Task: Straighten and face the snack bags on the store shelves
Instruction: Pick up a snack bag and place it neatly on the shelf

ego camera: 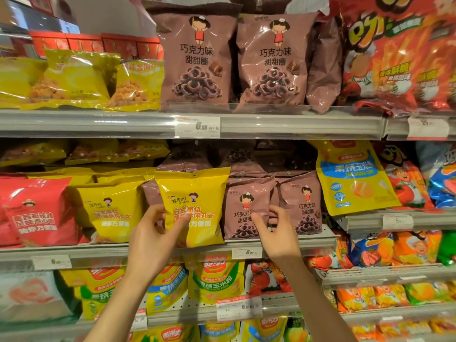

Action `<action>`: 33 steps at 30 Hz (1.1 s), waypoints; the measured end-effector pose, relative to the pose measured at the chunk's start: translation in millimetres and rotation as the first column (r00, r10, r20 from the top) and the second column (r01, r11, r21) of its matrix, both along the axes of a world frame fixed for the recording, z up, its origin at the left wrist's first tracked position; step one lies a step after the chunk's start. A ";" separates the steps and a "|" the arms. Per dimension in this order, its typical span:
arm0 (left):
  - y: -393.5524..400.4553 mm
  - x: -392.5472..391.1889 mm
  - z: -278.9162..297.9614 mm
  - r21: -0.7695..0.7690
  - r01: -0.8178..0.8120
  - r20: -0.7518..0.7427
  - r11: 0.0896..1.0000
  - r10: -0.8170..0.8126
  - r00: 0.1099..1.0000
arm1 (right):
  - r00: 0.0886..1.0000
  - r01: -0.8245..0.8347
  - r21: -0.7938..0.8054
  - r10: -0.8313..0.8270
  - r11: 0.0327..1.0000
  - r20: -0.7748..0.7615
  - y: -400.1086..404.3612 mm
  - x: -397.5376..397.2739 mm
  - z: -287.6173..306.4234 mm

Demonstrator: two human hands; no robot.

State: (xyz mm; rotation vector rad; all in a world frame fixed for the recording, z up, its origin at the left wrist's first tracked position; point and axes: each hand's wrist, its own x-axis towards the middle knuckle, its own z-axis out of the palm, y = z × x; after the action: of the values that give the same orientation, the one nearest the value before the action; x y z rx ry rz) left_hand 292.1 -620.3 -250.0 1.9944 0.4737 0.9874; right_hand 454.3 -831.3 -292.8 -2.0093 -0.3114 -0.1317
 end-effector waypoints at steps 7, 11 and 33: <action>6.8 -14.3 -13.2 -0.089 0.019 -0.027 0.996 -0.022 0.999 | 0.989 -0.011 0.261 -0.029 0.965 0.146 -7.3 -33.2 -11.1; 9.3 -26.8 -15.9 -0.123 0.045 -0.007 0.991 -0.046 0.999 | 0.990 -0.114 0.254 0.132 0.960 -0.053 -7.0 -40.6 -14.5; 204.0 -162.4 -46.0 -0.313 0.183 -0.017 0.932 -0.198 0.980 | 0.983 -0.053 0.305 0.104 0.951 -0.153 151.6 -188.4 -42.7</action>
State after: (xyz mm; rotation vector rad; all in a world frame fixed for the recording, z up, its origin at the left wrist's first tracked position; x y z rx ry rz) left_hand 129.7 -416.3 -296.0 1.7447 0.4238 0.6980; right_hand 265.9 -679.8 -335.5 -1.6914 -0.2470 0.0396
